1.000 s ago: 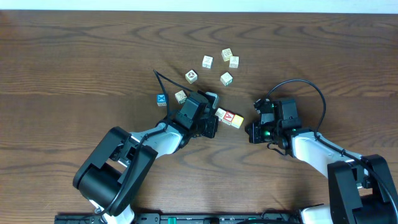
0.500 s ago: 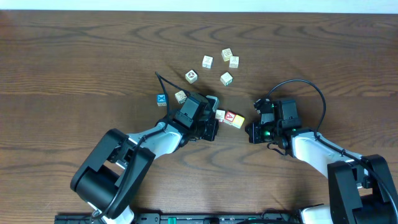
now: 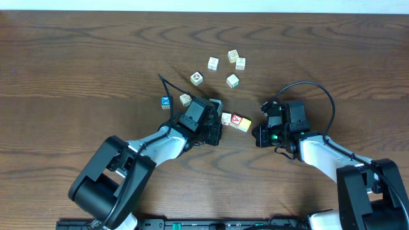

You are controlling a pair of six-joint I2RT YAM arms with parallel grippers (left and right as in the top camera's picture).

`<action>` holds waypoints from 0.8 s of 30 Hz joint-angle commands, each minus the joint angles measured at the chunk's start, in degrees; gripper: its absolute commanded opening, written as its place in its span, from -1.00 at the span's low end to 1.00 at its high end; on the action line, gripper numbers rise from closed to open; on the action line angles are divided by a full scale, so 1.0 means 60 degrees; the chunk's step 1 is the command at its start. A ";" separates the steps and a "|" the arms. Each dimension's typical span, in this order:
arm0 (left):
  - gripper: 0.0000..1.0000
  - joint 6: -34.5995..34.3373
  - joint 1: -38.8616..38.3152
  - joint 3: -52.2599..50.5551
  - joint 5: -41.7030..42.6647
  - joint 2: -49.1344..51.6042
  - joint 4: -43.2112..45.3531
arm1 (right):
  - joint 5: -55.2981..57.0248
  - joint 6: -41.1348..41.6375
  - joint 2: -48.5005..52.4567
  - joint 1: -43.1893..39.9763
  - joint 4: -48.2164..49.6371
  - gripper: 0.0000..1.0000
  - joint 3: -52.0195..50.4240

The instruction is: Lift 3 blocks

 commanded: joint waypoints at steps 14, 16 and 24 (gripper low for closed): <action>-0.86 0.0076 0.1235 0.0149 -0.0743 0.0109 0.0076 | 0.0419 0.0634 0.0058 -0.0007 -0.0051 -0.95 -0.0018; -0.86 0.0076 0.1235 0.0204 -0.0739 0.0109 0.0135 | 0.0415 0.0747 0.0055 -0.0004 -0.0025 -0.96 -0.0018; -0.86 0.0474 0.1235 0.0612 -0.0244 0.0113 0.0091 | 0.0419 0.1668 0.0055 0.0000 0.0015 -0.97 -0.0018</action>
